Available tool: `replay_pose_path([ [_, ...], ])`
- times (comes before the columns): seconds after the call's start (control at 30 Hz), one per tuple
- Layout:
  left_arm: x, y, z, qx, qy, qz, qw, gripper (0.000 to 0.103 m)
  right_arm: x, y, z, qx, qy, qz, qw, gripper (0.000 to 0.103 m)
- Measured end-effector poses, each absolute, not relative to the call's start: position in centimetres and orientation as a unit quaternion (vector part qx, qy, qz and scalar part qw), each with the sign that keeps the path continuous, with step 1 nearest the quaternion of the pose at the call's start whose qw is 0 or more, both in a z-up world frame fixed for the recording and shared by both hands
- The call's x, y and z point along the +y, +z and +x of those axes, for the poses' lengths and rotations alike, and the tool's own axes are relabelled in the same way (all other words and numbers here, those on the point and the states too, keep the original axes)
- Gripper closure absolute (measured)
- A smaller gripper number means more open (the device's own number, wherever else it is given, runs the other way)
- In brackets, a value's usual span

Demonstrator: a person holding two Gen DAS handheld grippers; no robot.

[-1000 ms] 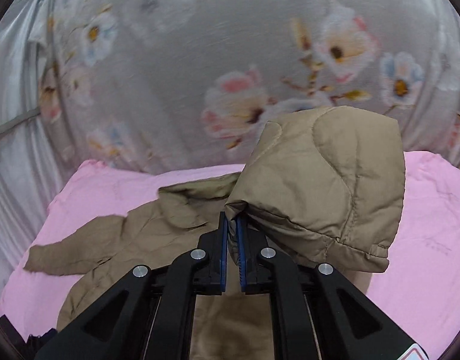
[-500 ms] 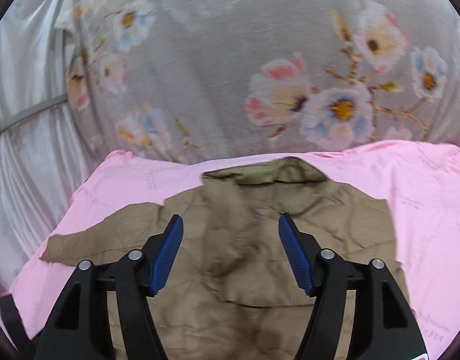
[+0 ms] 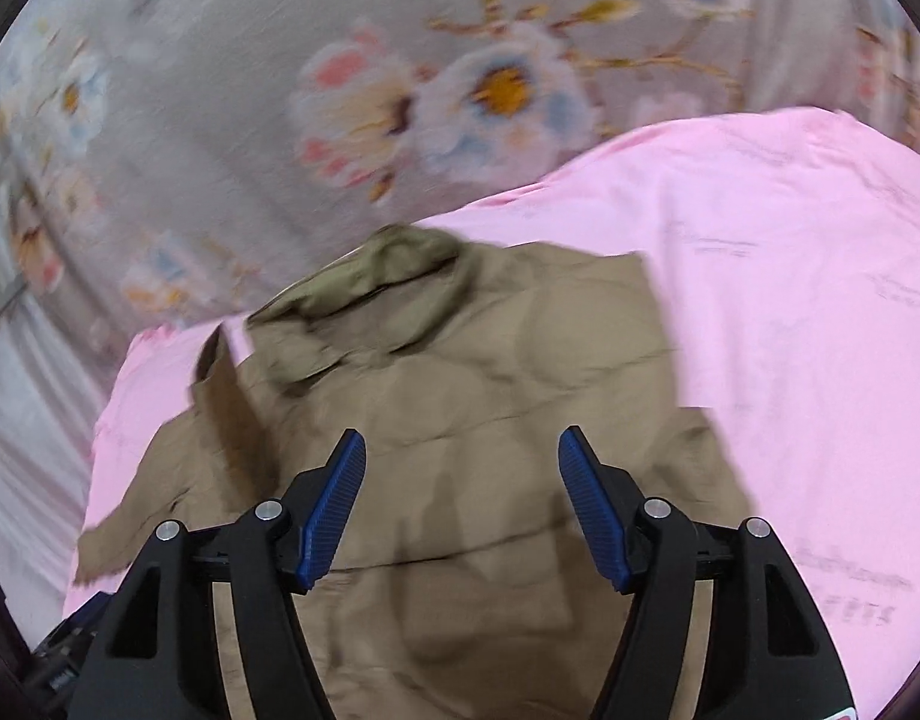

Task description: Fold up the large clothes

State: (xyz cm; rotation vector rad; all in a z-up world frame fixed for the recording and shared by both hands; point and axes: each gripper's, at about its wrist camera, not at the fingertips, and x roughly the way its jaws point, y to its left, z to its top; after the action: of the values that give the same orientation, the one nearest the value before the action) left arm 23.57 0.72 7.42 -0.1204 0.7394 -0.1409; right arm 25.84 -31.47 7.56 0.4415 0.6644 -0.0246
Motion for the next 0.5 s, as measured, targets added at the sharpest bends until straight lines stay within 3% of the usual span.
replay_pose_path([
  [0.3,4.3,6.3,22.9,0.373,-0.042,-0.058,0.925,0.005,-15.8,6.3,32.0,0.404,0.206,0.144,0.88,0.066],
  [0.5,5.8,6.2,25.5,0.394,-0.067,-0.087,0.912,0.005,-19.9,9.1,29.0,0.337,0.151,0.18,0.912,0.064],
])
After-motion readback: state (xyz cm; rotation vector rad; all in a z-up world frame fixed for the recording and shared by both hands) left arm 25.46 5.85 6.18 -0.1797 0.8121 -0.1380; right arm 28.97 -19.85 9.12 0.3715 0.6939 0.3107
